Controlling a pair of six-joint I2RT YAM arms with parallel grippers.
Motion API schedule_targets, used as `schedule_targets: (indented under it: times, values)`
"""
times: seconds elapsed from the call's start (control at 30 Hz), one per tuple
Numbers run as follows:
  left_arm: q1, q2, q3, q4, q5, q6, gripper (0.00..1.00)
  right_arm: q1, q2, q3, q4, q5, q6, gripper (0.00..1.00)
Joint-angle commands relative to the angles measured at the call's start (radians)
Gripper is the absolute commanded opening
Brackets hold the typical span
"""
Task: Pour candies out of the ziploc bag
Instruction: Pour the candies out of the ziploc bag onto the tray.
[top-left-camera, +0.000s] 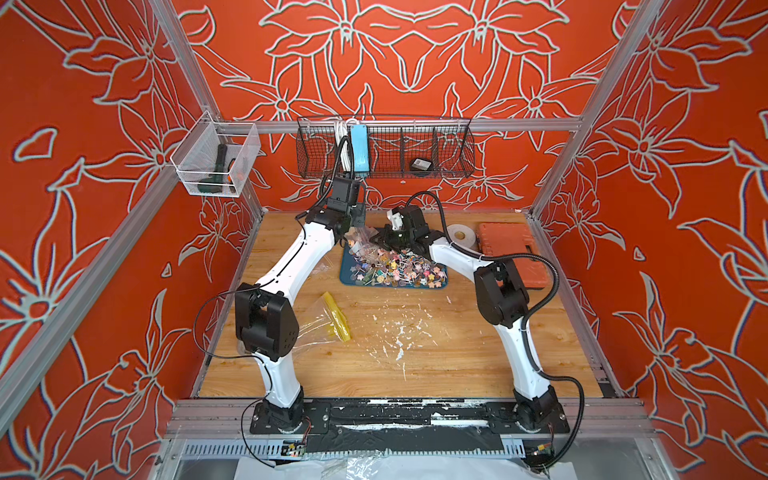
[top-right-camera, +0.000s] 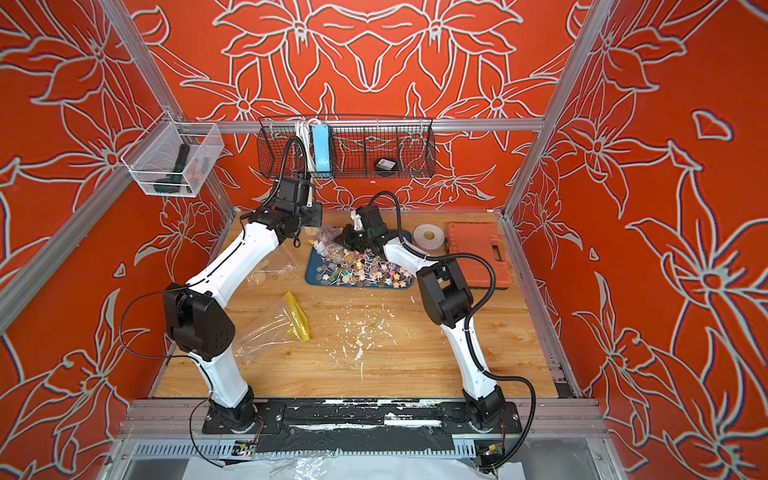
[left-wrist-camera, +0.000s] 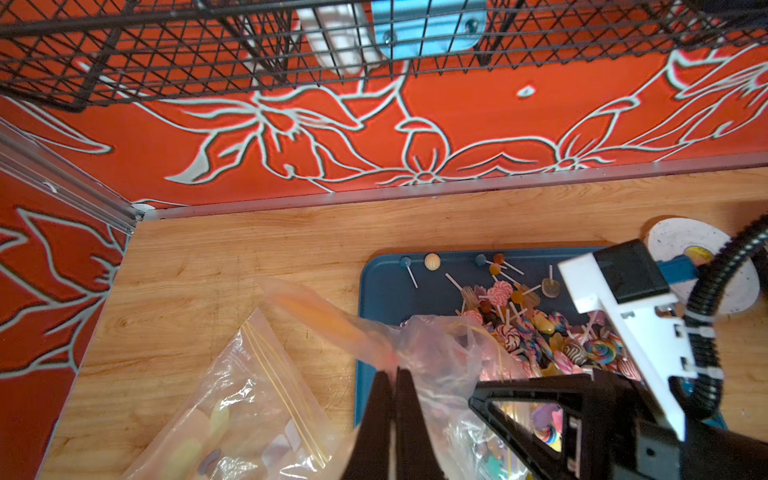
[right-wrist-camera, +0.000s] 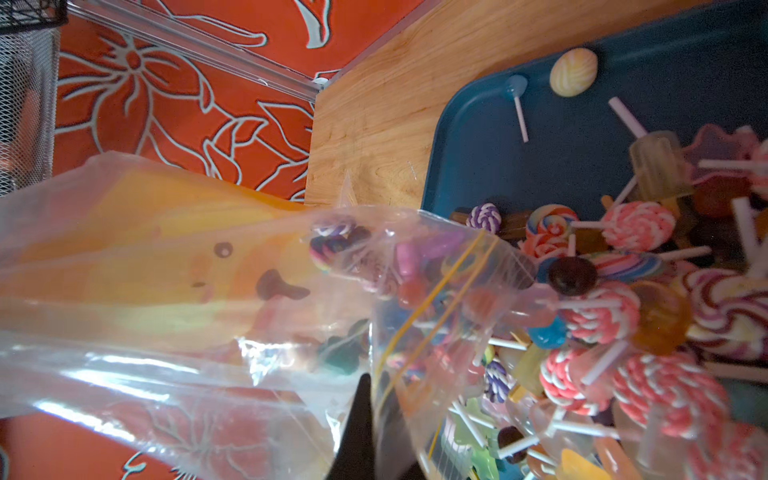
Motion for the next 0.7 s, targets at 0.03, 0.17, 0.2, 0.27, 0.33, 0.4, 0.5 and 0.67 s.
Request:
schedule_targets:
  times: [0.03,0.17,0.2,0.27,0.33,0.4,0.5,0.67]
  values:
    - [0.001,-0.075,0.052,0.074,-0.036,0.015,0.00,-0.007,-0.010,-0.049,-0.080,0.048,-0.029,0.00]
    - [-0.012,-0.081,0.061,0.072,-0.040,0.019,0.00,-0.009,-0.016,-0.042,-0.076,0.041,-0.030,0.00]
    - [-0.015,-0.082,0.065,0.069,-0.041,0.019,0.00,-0.010,-0.019,-0.039,-0.076,0.039,-0.029,0.00]
    - [-0.019,-0.082,0.069,0.064,-0.042,0.019,0.00,-0.009,-0.025,-0.039,-0.075,0.036,-0.029,0.00]
    - [-0.024,-0.085,0.069,0.063,-0.046,0.021,0.00,-0.010,-0.038,-0.046,-0.072,0.036,-0.030,0.00]
    - [-0.028,-0.090,0.068,0.064,-0.047,0.021,0.00,-0.009,-0.051,-0.055,-0.070,0.039,-0.033,0.00]
    - [-0.032,-0.091,0.067,0.064,-0.047,0.021,0.00,-0.012,-0.073,-0.072,-0.069,0.048,-0.038,0.00]
    - [-0.033,-0.091,0.057,0.065,-0.048,0.019,0.00,-0.024,-0.100,-0.108,-0.060,0.053,-0.039,0.00]
